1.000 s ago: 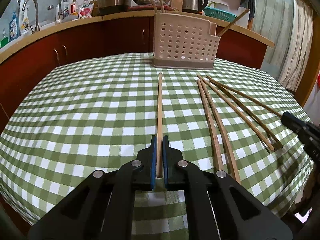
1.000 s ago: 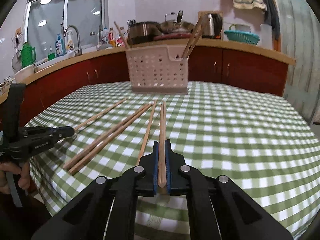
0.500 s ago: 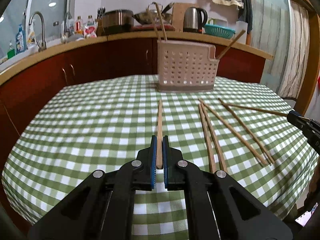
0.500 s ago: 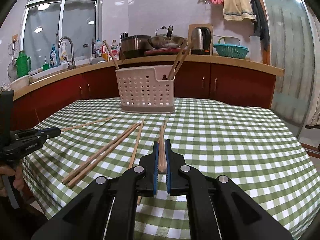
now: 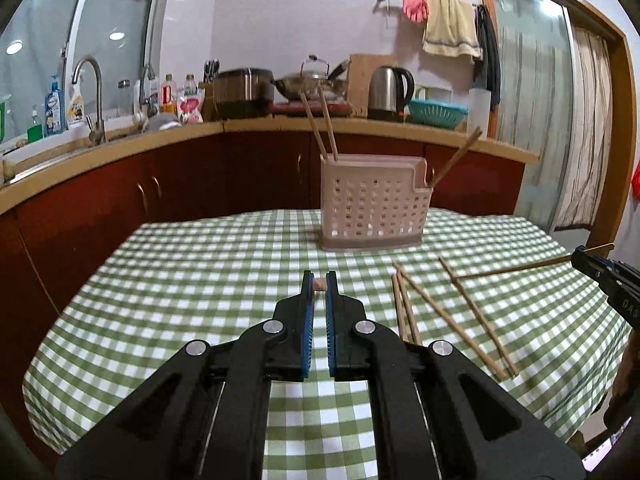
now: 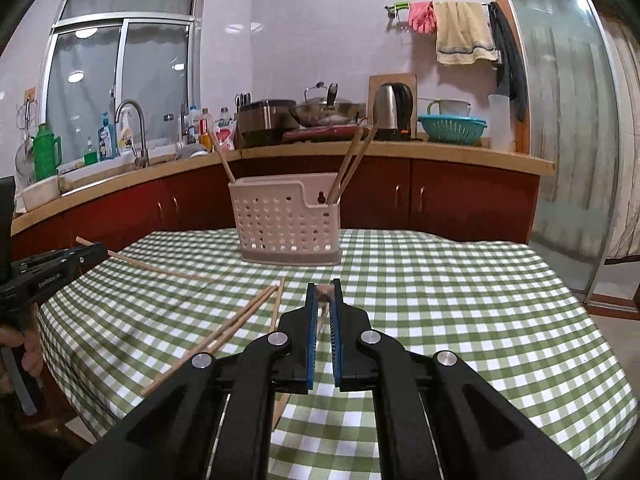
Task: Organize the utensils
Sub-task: 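Lift both held chopsticks upright and carry them over the basket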
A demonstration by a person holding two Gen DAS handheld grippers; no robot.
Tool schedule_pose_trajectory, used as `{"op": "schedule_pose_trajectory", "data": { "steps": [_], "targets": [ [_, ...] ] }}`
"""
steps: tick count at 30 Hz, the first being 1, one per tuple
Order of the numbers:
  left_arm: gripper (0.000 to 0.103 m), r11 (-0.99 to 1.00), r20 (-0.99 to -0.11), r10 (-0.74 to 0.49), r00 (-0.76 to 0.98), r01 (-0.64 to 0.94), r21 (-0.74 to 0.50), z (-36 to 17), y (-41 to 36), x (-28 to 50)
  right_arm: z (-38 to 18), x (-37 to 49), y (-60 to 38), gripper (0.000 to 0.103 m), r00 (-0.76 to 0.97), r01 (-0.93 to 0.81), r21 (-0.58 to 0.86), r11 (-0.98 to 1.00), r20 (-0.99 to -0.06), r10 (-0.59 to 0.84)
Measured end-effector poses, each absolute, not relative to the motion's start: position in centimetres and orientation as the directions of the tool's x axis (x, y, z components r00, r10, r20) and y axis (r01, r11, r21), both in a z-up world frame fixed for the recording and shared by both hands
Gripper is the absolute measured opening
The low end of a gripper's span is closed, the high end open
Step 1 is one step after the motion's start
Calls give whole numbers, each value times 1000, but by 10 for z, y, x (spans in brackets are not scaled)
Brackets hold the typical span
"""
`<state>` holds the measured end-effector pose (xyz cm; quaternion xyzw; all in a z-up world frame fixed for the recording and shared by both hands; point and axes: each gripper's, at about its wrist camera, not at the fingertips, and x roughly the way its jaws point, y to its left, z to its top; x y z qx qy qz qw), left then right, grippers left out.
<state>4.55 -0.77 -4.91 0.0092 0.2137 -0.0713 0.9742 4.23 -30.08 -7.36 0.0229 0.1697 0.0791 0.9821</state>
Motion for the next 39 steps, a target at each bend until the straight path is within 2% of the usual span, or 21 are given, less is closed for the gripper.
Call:
{"op": "schedule_pose_trajectory", "data": {
  "steps": [11,19,39],
  "targets": [
    [6,988,-370,-155,916,146,-53,-15,2,43,-45,39,-305,7,941,-144,116,983,-291,173],
    [6,986,-368,-169,914,154,-69,-10,4,52,-41,56,-304,7,935,-131,121,984,-314,163],
    [6,976,-331,-217,918,198,-91,16,-2,83,-13,88,-295,7,945,-160,115,980,-271,186]
  ]
}}
